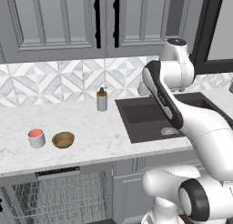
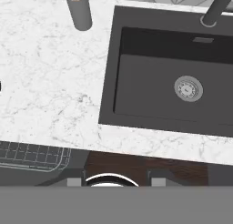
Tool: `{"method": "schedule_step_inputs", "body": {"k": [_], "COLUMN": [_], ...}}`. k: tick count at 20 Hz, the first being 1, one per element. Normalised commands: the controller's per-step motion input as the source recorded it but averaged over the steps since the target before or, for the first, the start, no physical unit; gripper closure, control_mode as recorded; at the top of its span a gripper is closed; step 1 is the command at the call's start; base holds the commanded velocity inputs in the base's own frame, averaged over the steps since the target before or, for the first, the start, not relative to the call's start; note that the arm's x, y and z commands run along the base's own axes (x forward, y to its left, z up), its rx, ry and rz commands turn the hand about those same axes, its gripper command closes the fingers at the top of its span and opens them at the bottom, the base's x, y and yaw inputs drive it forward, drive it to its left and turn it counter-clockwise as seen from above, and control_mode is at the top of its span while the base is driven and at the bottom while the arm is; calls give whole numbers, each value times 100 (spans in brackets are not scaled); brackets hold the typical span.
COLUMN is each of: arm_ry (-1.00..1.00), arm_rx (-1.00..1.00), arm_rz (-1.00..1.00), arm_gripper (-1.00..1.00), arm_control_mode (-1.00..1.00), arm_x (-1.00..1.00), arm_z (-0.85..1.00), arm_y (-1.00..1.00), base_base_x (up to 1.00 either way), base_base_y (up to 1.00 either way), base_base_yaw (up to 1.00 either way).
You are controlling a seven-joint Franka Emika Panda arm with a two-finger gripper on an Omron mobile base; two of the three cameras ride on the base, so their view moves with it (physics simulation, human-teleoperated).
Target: Pick up the cup and bowl from the counter, place them in the dishwasher, and close the dishwasher door.
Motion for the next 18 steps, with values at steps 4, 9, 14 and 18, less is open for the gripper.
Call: {"method": "schedule_step_inputs", "body": {"k": [4,9,14,18], "arm_ry": [-5,0,0,1], "arm_rx": [0,5,2,5], "arm_rz": [0,0,0,0], "arm_gripper": [-100,-100,-100,-100], "arm_control_mode": [-100,-100,-100,-100], "arm_x": [-34,-73,-71,-38], "arm_z": [0,-11,-64,-67], "arm_y": [0,0,2,10], "base_base_x": [0,0,0,0], "base_base_y": [0,0,0,0], "base_base_yaw": [0,0,0,0]}}
